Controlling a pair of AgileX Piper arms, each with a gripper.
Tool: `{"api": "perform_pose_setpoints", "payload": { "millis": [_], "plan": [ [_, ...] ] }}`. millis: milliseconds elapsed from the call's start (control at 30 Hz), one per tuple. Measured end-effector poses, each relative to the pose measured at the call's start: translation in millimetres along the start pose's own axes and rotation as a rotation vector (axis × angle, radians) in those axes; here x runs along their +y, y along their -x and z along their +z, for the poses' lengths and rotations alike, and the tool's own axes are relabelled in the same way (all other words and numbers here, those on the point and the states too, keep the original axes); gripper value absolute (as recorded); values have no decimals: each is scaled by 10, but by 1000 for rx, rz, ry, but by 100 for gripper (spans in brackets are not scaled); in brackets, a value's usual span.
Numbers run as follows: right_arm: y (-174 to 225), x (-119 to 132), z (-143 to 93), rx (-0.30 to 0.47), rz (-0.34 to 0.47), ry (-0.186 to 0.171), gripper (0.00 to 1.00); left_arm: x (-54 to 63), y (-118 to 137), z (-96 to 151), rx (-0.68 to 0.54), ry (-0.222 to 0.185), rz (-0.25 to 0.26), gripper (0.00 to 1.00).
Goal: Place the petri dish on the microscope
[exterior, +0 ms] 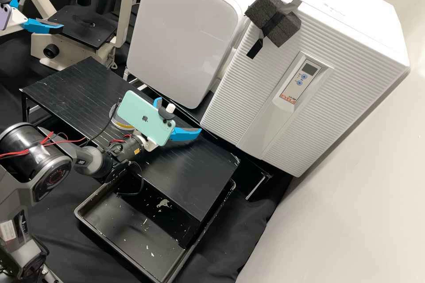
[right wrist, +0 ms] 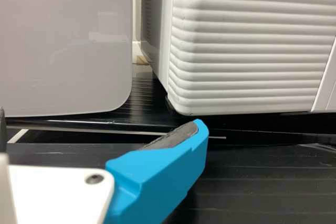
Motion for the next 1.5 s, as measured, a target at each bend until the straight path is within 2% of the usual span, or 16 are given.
{"api": "perform_pose_setpoints", "payload": {
  "millis": [333, 500, 533, 700, 833, 967, 1033, 1133, 1233, 1300, 1400, 1500],
  "plan": [
    [0, 0, 0, 0, 0, 0, 100, 0, 0, 0, 0, 0, 0, 100],
    [0, 0, 0, 0, 0, 0, 100, 11, 44, 120, -46, -4, 1, 100],
    [0, 0, 0, 0, 0, 0, 100, 21, 80, 210, -85, 4, 2, 100],
    [0, 0, 0, 0, 0, 0, 100, 117, 307, 636, -293, -4, 23, 100],
    [0, 0, 0, 0, 0, 0, 100, 210, 497, 973, -469, -16, 63, 100],
    [0, 0, 0, 0, 0, 0, 100, 232, 630, 1257, -615, -28, 84, 100],
    [0, 0, 0, 0, 0, 0, 100, 211, 655, 1414, -679, -34, 76, 100],
    [0, 0, 0, 0, 0, 0, 100, 148, 622, 1605, -746, -23, 44, 100],
    [0, 0, 0, 0, 0, 0, 100, 39, 561, 1771, -786, -27, -25, 100],
    [0, 0, 0, 0, 0, 0, 100, -79, 506, 1901, -805, -42, -100, 100],
    [0, 0, 0, 0, 0, 0, 100, -193, 455, 2022, -818, -49, -177, 100],
    [0, 0, 0, 0, 0, 0, 100, -259, 422, 2113, -830, -51, -228, 100]
  ]
}}
